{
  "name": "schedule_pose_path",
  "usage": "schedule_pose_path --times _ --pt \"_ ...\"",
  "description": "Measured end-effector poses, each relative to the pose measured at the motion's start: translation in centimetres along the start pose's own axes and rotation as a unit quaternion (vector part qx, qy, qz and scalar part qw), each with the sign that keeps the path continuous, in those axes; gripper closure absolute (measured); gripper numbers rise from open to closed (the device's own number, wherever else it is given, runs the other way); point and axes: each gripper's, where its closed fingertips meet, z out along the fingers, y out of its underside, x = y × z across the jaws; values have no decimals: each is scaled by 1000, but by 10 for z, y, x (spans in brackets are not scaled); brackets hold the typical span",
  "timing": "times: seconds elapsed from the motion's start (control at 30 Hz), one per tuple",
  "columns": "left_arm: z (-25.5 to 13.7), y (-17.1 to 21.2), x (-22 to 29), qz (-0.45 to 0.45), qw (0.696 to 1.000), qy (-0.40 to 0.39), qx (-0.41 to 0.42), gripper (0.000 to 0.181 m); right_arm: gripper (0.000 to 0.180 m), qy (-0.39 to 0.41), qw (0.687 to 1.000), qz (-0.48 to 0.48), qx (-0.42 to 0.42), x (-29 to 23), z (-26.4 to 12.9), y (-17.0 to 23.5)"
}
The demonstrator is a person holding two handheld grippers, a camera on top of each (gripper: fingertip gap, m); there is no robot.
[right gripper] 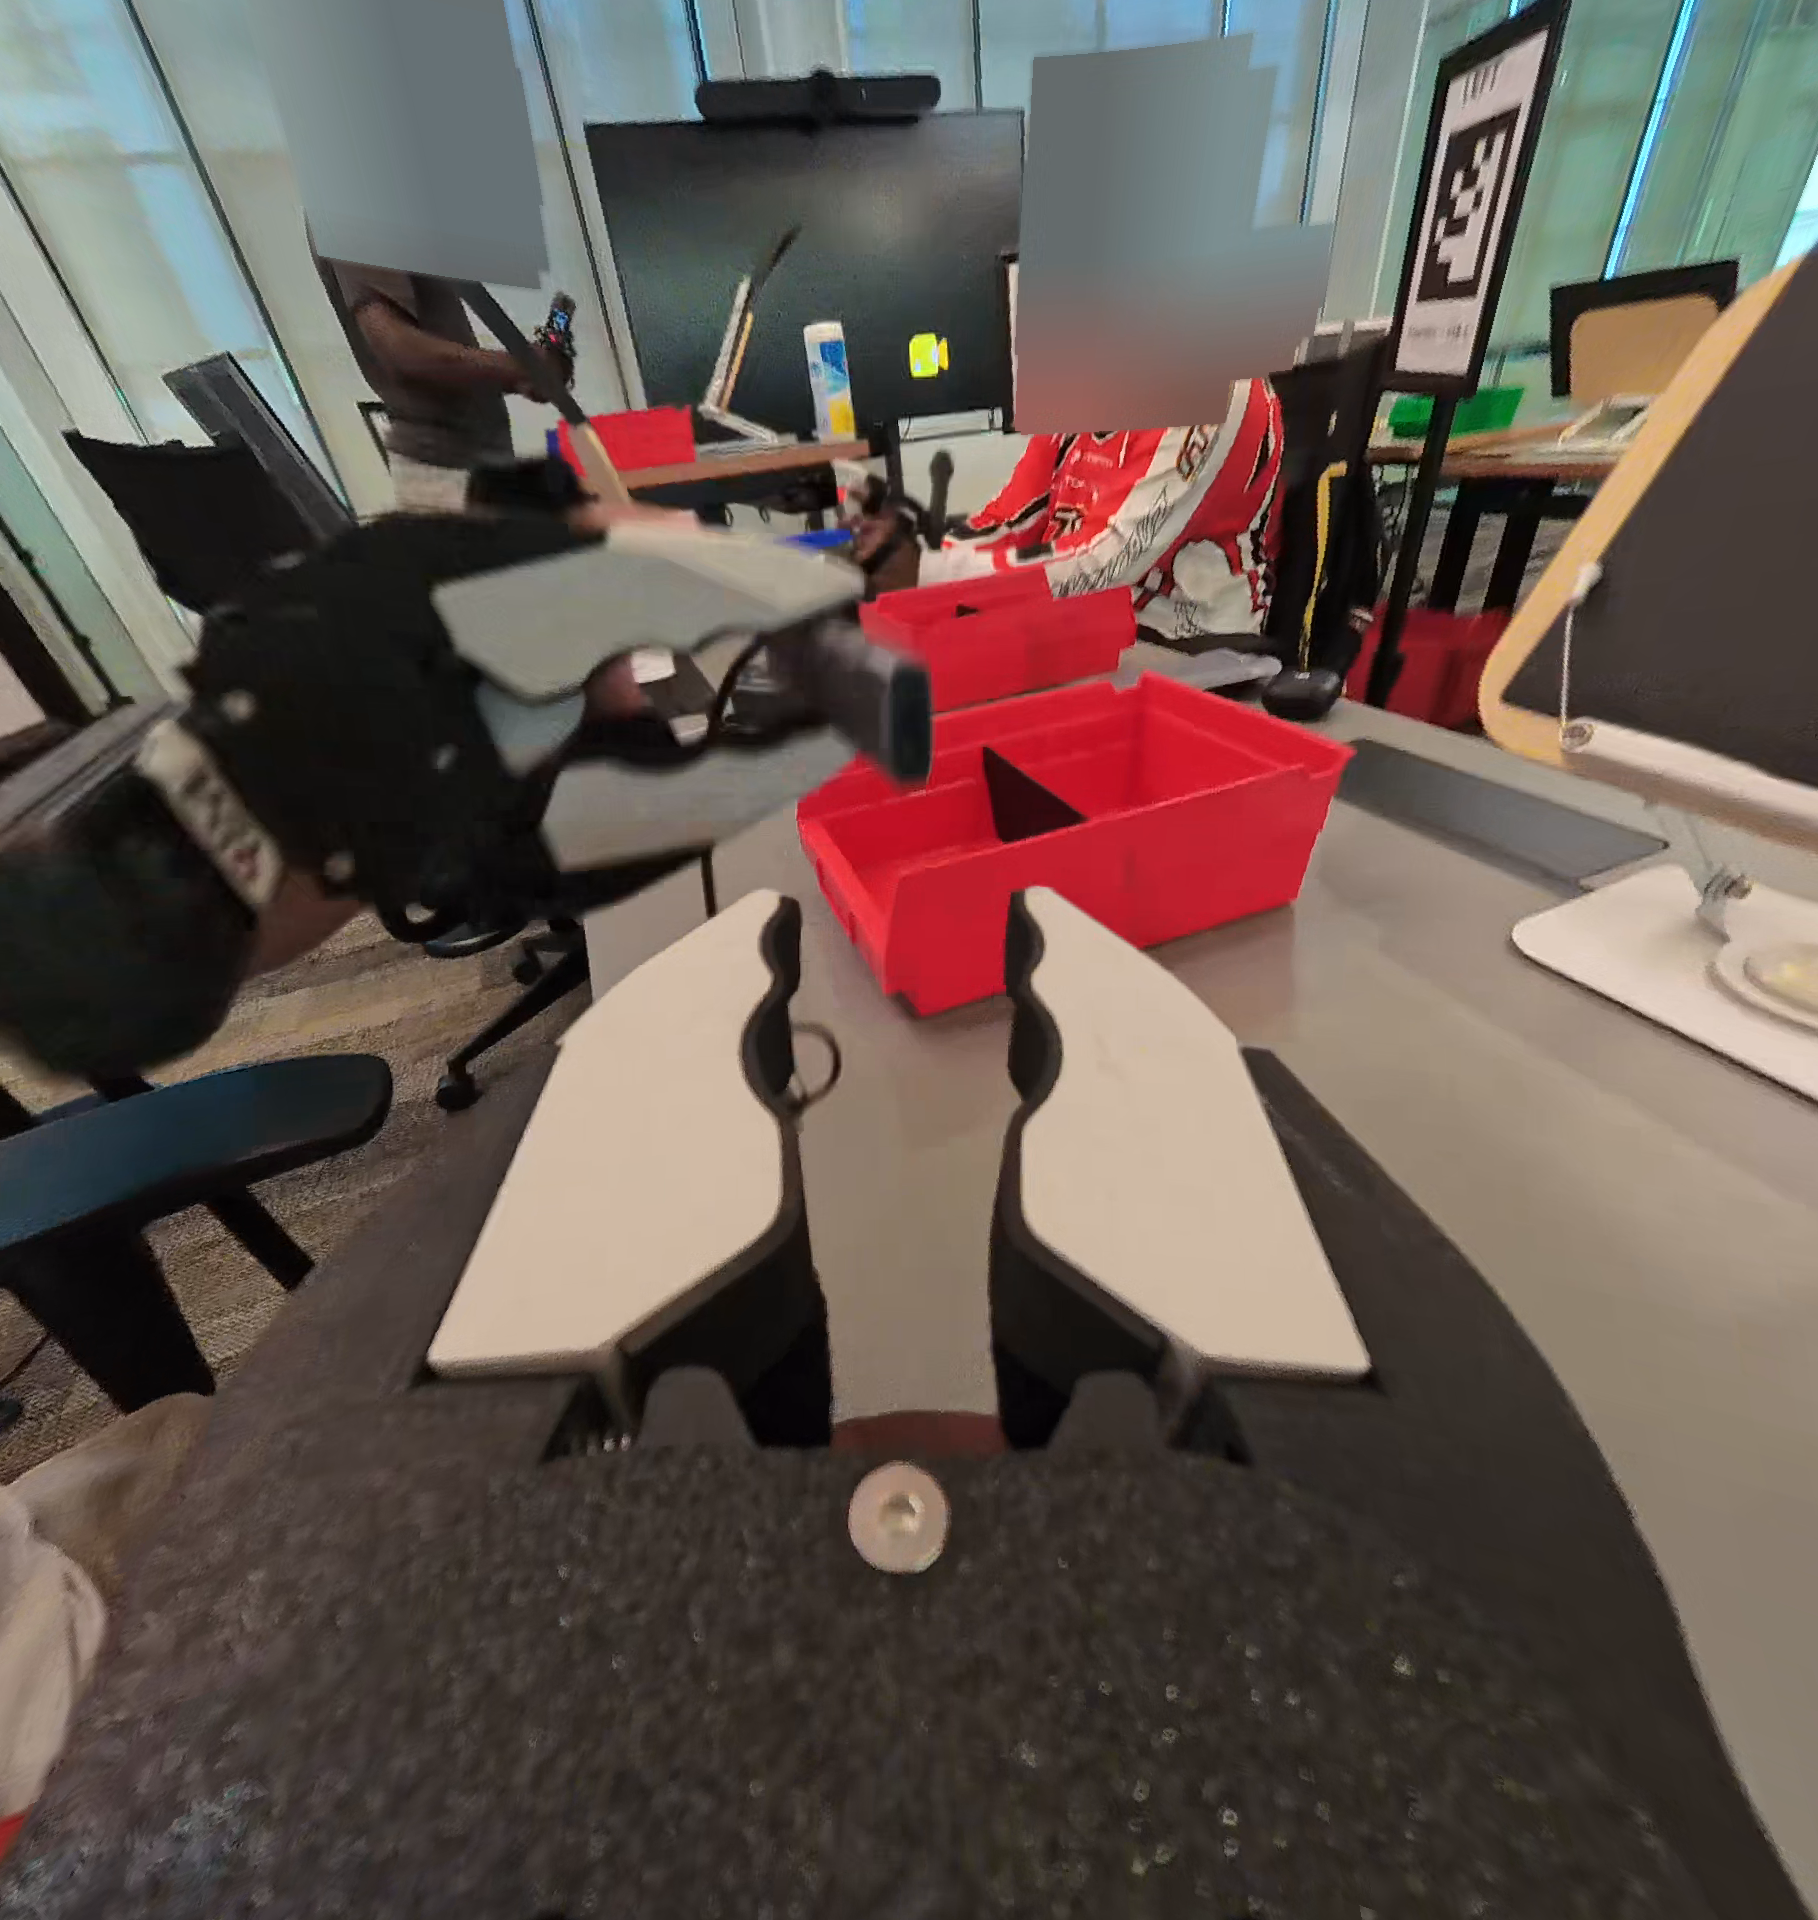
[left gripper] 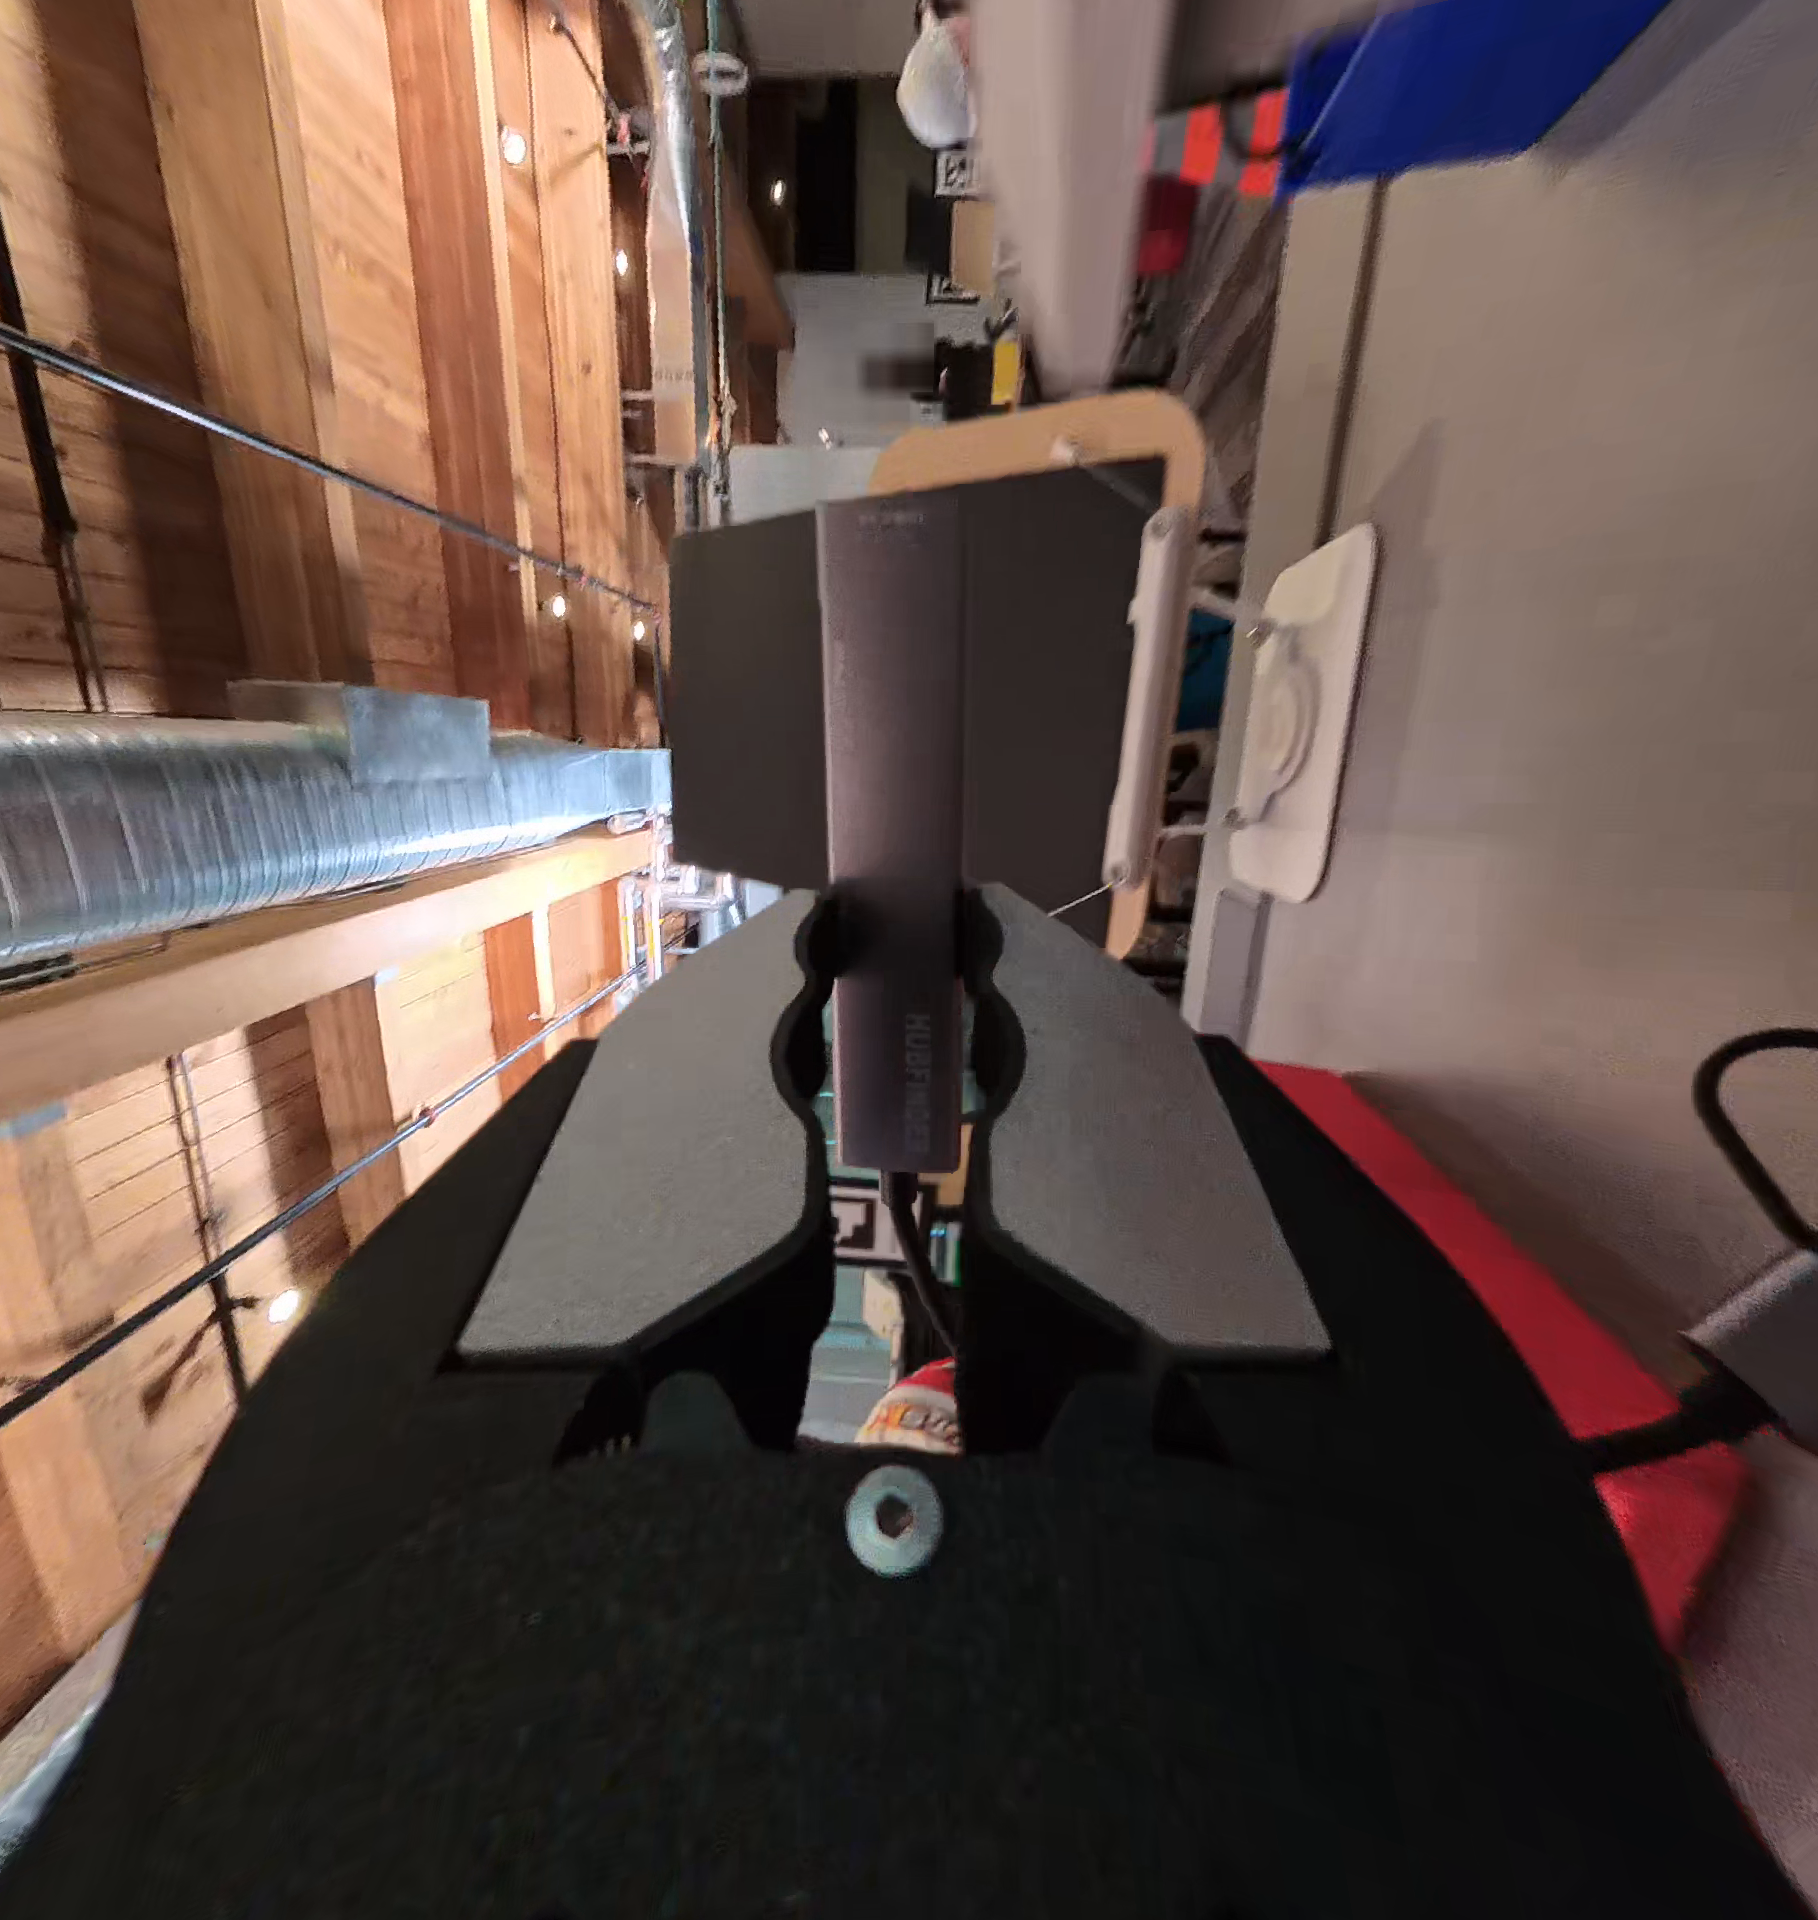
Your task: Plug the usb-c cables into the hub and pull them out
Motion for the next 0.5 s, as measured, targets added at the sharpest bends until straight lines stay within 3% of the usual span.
schedule_pose_path --times 0.17,0.27,0.37,0.5 --pt "-18 -32 31 -63 997 40 26 159 140 -7 1000 -28 -9 -6 3 12" --pt "-22 -34 44 -76 996 48 22 159 164 -47 998 -30 -32 -18 2 25" --pt "-28 -35 52 -104 992 59 33 158 170 -89 995 -29 -28 -30 0 30" --pt "-39 -43 66 -234 959 141 80 158 171 -112 992 -42 -31 -33 -2 42"
